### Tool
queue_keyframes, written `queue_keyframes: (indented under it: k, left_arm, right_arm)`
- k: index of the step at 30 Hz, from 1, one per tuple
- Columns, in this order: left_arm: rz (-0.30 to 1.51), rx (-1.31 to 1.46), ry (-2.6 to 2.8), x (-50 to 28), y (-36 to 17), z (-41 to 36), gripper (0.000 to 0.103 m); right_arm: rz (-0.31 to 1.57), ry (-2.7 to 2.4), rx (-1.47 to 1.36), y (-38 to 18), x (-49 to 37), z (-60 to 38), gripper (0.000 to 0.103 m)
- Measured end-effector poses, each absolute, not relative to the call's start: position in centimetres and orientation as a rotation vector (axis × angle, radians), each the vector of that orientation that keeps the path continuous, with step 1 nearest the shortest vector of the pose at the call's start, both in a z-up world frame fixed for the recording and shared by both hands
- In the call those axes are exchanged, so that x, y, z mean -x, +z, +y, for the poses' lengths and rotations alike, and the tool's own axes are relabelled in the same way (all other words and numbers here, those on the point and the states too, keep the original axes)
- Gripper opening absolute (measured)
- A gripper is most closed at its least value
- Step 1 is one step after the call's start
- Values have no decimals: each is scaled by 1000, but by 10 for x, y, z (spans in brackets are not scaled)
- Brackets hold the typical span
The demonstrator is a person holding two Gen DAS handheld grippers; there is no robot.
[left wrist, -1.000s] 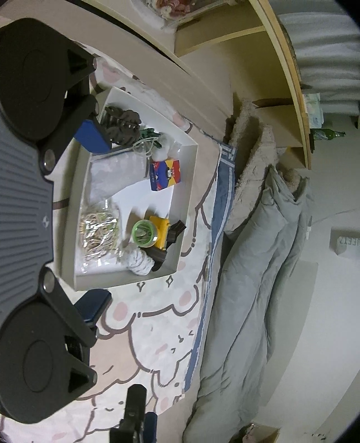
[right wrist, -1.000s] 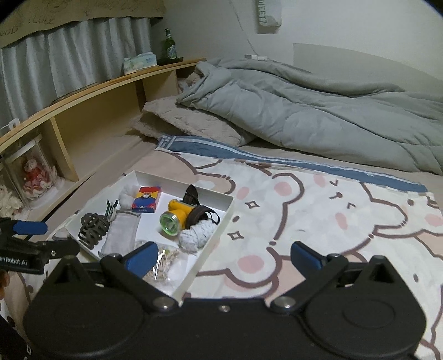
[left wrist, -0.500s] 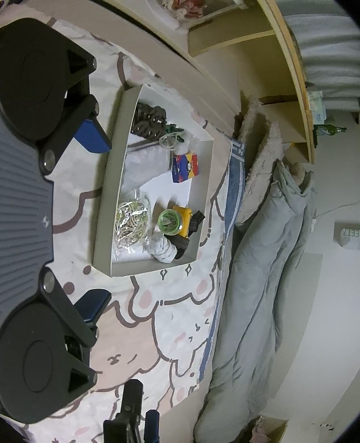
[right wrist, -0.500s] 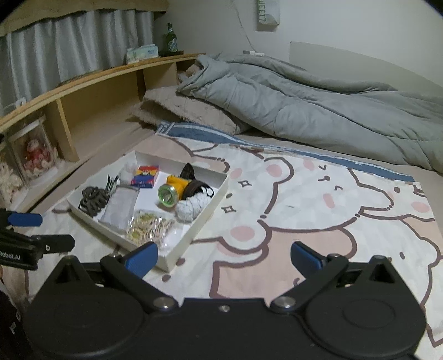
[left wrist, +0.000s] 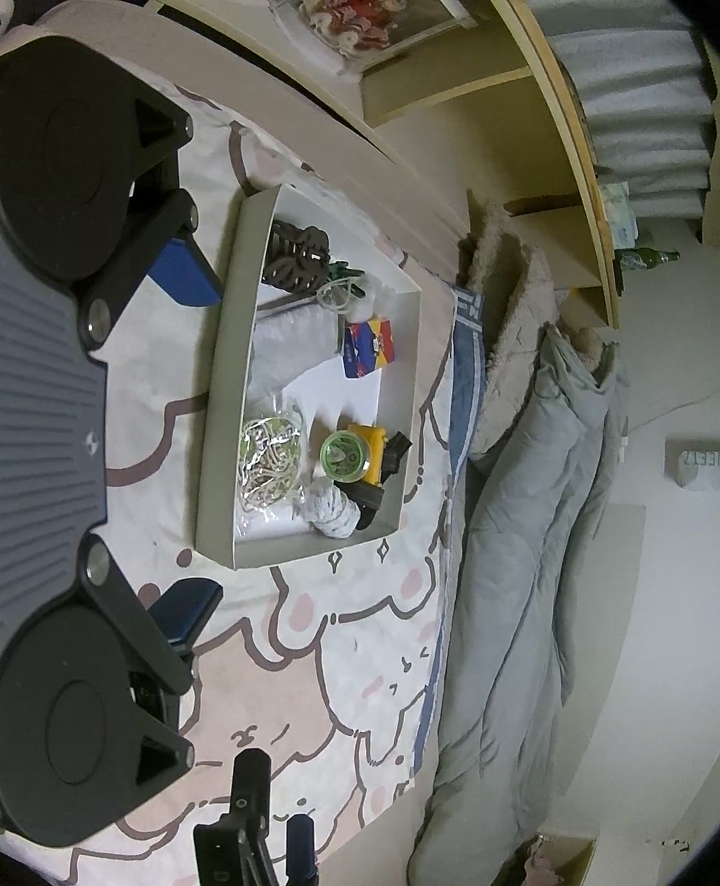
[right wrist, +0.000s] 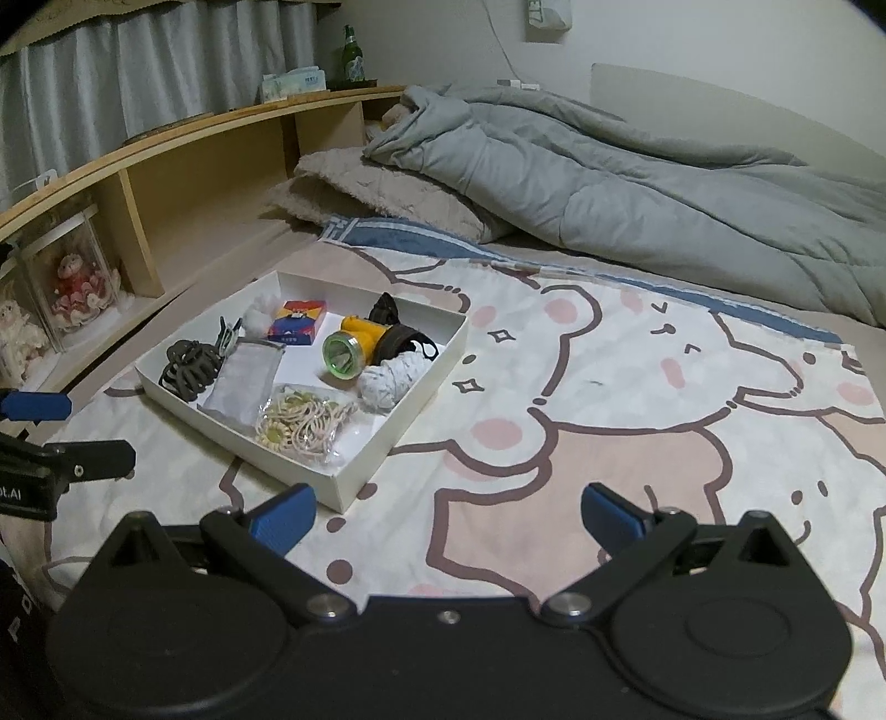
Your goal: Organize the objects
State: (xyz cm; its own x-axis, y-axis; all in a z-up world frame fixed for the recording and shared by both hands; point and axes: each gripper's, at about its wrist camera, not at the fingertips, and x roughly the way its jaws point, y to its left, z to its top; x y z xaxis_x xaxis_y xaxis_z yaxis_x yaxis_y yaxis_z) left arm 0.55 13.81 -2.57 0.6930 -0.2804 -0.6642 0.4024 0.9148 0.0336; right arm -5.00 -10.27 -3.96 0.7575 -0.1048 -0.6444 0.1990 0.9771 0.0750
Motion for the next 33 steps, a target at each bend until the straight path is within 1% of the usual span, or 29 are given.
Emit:
queue_keyframes:
  k: [33]
  left_arm:
    - [699, -199, -372, -4, -26, 136, 103]
  right_arm:
    - [703, -163, -154, -41, 53, -103, 103]
